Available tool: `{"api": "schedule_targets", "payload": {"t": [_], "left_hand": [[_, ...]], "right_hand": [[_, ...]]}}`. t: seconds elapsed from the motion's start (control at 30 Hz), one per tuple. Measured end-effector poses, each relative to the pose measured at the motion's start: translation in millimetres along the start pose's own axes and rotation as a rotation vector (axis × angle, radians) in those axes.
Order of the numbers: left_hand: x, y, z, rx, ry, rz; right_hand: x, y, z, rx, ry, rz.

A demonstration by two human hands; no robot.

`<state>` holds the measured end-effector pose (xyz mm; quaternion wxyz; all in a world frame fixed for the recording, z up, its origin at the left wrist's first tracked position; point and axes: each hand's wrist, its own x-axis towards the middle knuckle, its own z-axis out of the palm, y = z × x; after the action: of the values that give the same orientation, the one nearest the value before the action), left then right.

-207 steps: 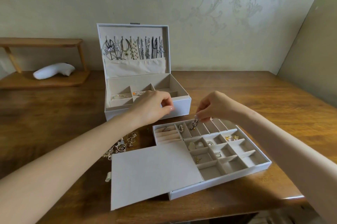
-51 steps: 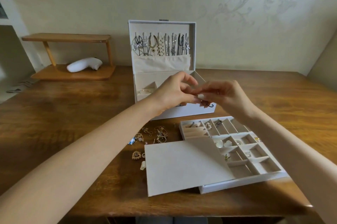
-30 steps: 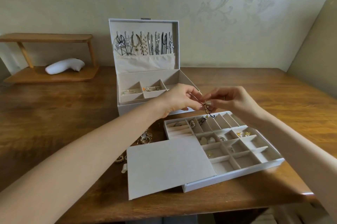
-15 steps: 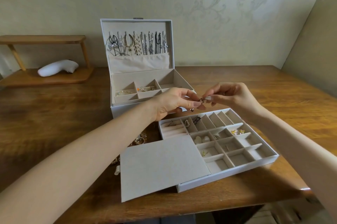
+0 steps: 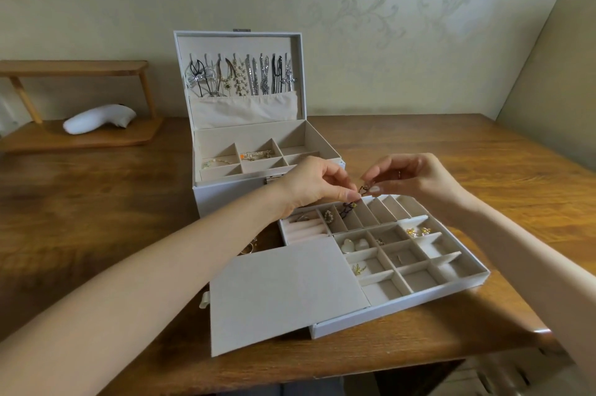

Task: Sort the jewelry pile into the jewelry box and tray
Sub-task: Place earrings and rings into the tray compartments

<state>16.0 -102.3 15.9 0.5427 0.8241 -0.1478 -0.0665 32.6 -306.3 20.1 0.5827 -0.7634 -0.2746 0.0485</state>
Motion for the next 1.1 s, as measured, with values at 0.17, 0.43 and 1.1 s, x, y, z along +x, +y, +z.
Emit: {"api": "schedule_targets", "payload": {"t": [0.17,0.43,1.1], "left_hand": [[7,-1,9,0.162,-0.013,0.050],[10,-5,14,0.317,-0.041,0.046],[14,-1,15,0.803,-0.018,0.019]], "right_hand": [[-3,8,-4,-0.157,-0.010,-0.017],[-7,17,5,-0.315,-0.024,-0.019],[-4,15,11,-0.379,-0.066,-0.065]]}}
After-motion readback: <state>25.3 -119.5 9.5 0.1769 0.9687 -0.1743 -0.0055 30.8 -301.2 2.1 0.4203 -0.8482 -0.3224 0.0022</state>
